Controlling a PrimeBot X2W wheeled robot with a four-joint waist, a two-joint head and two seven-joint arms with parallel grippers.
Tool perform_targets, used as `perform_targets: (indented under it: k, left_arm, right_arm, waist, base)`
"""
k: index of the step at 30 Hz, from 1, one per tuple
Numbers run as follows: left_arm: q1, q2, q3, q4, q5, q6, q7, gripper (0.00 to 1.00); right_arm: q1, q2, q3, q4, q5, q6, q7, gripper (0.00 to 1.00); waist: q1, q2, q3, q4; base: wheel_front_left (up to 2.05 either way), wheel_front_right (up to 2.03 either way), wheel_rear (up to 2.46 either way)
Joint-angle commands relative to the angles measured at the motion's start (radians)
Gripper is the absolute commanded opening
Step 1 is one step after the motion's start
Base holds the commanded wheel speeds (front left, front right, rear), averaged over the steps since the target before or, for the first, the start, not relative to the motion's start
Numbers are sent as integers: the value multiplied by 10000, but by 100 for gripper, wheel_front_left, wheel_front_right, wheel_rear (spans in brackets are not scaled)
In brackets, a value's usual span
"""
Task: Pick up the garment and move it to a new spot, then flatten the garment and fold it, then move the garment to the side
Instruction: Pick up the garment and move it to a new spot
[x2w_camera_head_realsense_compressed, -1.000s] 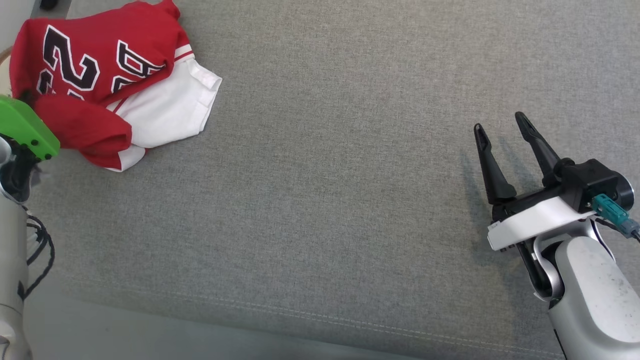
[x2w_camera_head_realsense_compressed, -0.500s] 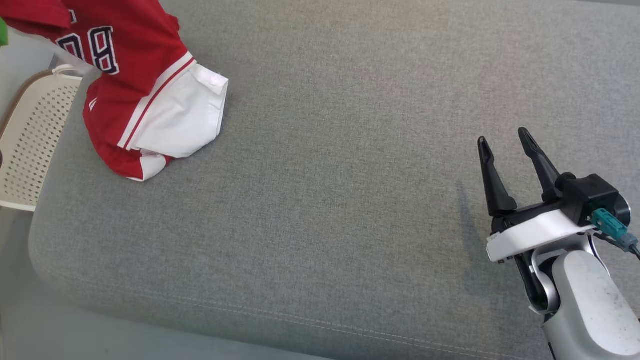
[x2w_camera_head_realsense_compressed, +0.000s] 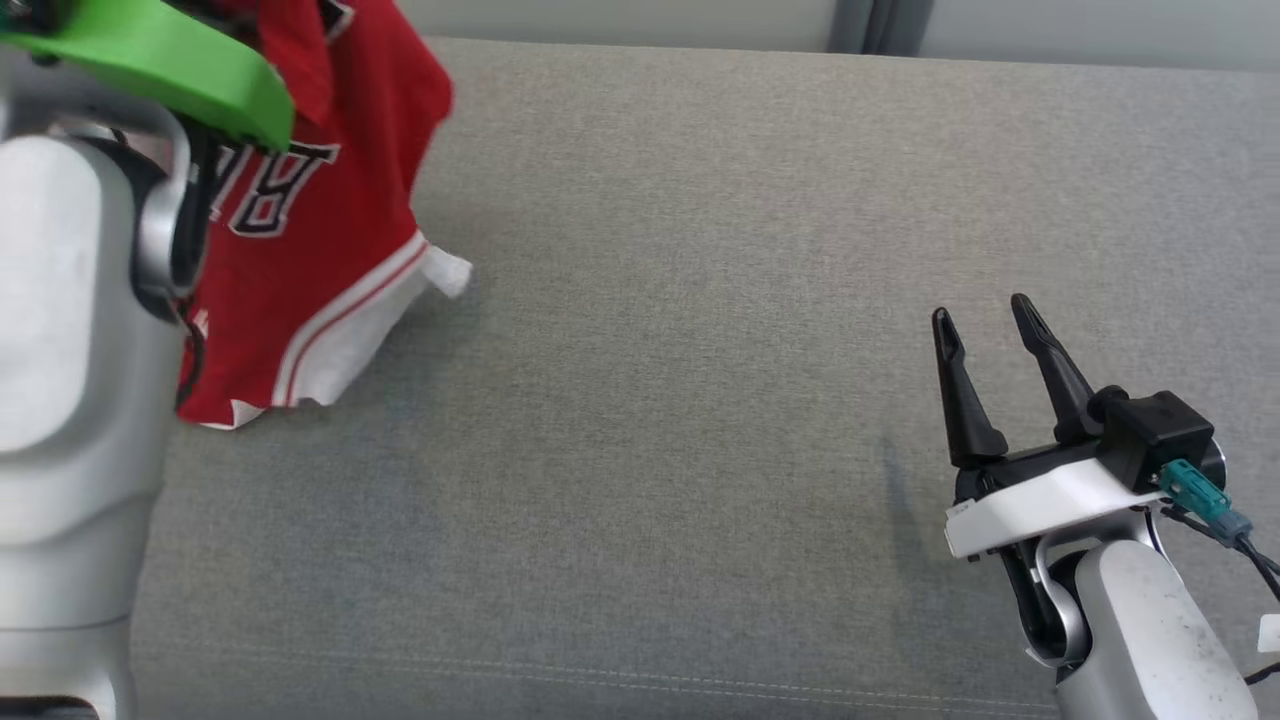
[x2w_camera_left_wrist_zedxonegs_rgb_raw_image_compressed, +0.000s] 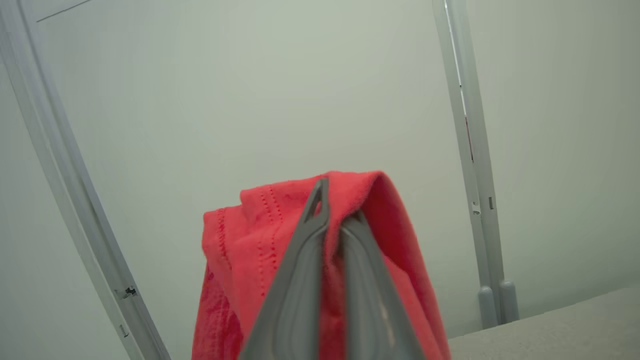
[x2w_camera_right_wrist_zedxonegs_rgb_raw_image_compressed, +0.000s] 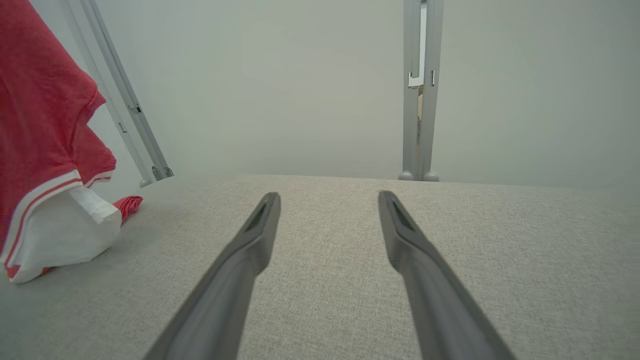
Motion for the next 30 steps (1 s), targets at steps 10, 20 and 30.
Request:
perform_targets:
  k: [10, 20, 30]
  left_arm:
    - [817, -697, -1349, -1801, 174, -156, 1095, 0]
    - [861, -2385, -3588, -23, 110, -798, 1255, 0]
    - [812, -2899, -5720, 2404, -751, -1065, 438, 18]
  right_arm:
    - [-92, 323, 27, -204, 181, -3, -91, 100]
    - [-255, 553, -26, -170, 488, -3, -99, 100]
    - [-336, 605, -50, -107, 601, -3, -96, 100]
  waist:
    - [1, 0, 327, -2333]
    - [1, 0, 892, -4072]
    - [1, 0, 1107, -4390]
  base:
    - [0, 0, 0]
    - [0, 0, 0]
    - [0, 0, 0]
